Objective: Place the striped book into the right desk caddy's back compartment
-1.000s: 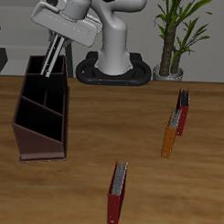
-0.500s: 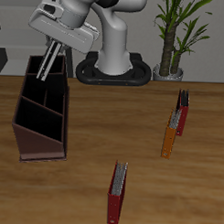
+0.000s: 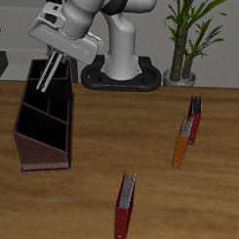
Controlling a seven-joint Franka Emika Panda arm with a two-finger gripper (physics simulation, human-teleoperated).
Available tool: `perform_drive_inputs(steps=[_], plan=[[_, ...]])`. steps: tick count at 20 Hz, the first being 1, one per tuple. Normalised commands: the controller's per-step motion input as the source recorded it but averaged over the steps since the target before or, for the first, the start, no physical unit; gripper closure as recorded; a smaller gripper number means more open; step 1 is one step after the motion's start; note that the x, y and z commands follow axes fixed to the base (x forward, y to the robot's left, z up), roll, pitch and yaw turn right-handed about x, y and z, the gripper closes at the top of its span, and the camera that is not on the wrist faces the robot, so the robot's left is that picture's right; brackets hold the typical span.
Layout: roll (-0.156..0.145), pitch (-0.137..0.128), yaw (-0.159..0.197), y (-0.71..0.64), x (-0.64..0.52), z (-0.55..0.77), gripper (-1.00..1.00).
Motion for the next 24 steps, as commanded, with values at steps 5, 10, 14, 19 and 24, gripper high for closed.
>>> perform_drive_inputs(steps=[5,10,14,19,24], plan=[[-0.004,0.019,-0.011,-0.05,0.15,-0.08,1.00],[-0.005,0.022,-0.009,-0.05,0.09,-0.09,1.00],[0.000,0.028,-0.003,-0.04,0.09,-0.15,1.00],[-0.015,0.031,-0.010,-0.09,0.10,-0.16,1.00],[-0.011,0.020,-0.011,-0.05,0.07,-0.10,1.00]])
